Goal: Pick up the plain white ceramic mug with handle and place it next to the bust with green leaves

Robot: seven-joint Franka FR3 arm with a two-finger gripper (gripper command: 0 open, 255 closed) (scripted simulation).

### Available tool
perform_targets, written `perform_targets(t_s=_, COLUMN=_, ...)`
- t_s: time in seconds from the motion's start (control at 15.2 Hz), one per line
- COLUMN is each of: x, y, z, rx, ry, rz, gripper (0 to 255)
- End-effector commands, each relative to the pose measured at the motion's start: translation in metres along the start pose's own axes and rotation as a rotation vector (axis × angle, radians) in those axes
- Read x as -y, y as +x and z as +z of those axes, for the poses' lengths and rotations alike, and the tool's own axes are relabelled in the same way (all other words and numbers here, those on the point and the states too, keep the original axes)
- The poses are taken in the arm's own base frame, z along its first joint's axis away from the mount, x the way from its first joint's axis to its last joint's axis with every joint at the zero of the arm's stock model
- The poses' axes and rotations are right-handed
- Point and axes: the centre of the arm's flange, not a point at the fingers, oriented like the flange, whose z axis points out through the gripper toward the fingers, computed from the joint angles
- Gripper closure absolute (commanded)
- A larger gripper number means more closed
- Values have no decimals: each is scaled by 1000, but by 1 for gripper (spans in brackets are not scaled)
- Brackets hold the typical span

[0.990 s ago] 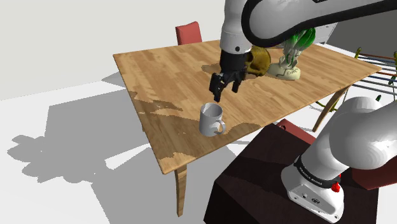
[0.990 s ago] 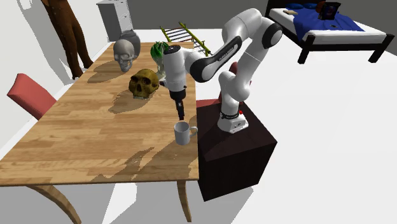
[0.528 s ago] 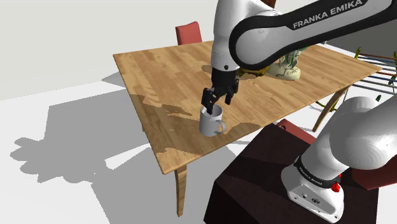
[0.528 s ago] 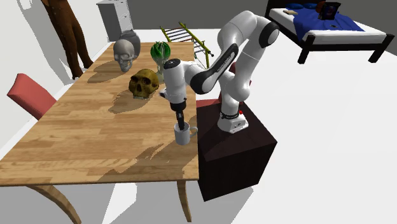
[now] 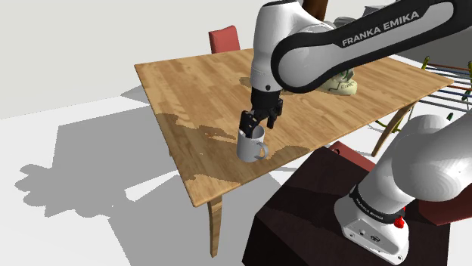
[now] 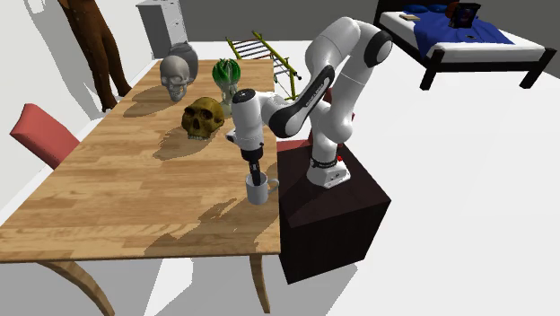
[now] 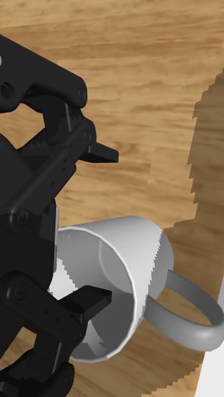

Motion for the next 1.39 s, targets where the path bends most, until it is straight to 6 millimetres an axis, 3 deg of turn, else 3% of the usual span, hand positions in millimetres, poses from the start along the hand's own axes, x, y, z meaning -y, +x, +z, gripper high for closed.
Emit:
perform_targets(t_s=0.0, x=0, y=0, z=0, rx=0, ry=0, rz=0, gripper=0)
perform_targets(t_s=0.07, x=0, y=0, z=0, rx=0, ry=0, rz=0, gripper=0)
perform_targets(t_s=0.13, x=0, y=0, z=0, rx=0, ry=0, rz=0, gripper=255)
perform_targets(t_s=0.73, x=0, y=0, z=0, rx=0, ry=0, rz=0, gripper=255)
perform_targets(t_s=1.32, x=0, y=-2, z=-47, rx=0, ry=0, rz=0, gripper=255)
